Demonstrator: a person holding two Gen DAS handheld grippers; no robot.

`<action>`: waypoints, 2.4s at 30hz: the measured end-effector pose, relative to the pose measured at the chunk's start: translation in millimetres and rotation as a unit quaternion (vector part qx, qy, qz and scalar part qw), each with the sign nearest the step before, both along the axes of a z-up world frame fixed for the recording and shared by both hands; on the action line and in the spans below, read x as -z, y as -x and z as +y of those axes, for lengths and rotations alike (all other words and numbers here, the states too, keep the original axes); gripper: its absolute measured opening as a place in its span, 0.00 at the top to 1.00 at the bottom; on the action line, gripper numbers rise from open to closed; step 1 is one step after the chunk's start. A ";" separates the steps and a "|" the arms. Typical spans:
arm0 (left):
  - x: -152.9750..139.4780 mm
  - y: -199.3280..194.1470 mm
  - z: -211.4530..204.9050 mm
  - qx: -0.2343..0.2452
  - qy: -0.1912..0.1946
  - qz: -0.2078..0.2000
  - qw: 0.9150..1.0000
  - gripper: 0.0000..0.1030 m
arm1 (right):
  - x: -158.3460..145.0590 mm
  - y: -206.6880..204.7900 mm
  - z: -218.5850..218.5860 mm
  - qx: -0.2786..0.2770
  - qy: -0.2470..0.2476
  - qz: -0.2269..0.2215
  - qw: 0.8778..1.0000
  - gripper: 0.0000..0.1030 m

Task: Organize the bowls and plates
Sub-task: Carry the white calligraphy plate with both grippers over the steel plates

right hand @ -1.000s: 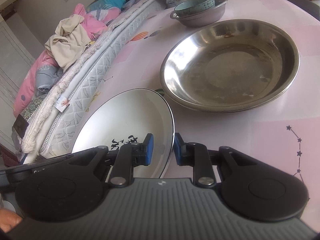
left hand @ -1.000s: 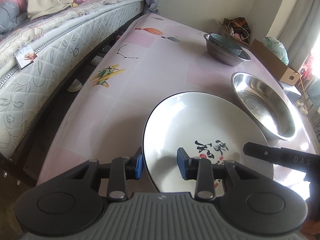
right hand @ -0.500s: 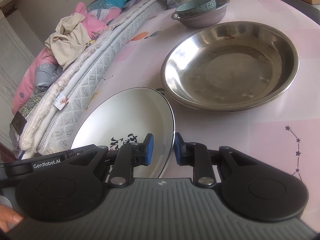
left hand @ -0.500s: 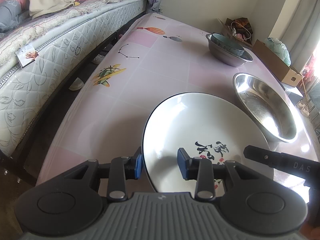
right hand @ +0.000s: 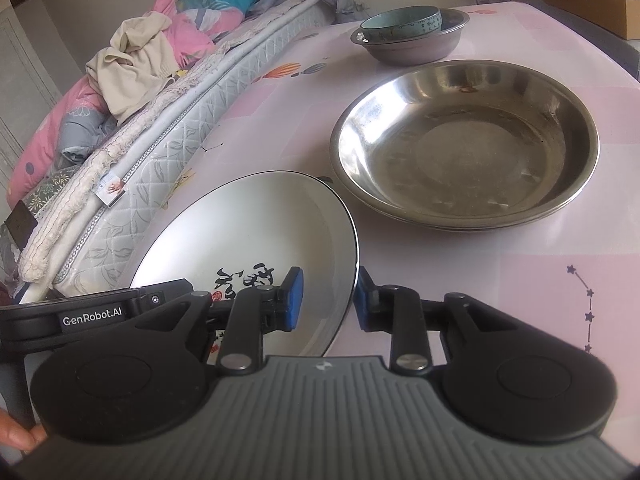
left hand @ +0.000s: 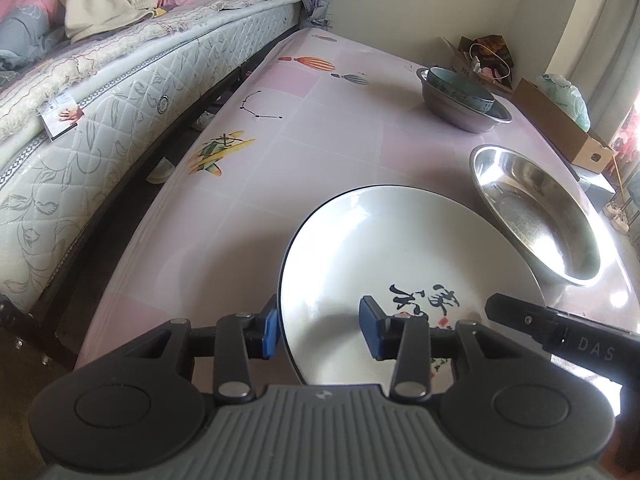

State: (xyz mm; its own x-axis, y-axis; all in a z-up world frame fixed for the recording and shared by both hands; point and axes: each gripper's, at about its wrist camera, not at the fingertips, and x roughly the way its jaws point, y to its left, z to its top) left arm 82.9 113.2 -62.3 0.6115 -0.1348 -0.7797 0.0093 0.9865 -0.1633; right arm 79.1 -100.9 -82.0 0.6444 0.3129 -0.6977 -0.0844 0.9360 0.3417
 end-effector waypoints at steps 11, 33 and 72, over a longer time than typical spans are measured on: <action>-1.0 1.8 1.7 -0.004 0.007 0.001 1.000 0.60 | -2.2 2.9 2.2 0.000 0.013 0.002 1.000 0.74; -7.1 12.9 11.2 -0.014 0.019 -0.002 1.000 0.60 | -8.9 5.8 5.8 -0.011 0.015 -0.007 1.000 0.74; -62.0 32.2 11.2 -0.021 0.016 -0.080 0.996 0.60 | -57.2 28.2 11.0 -0.023 0.010 -0.092 0.995 0.74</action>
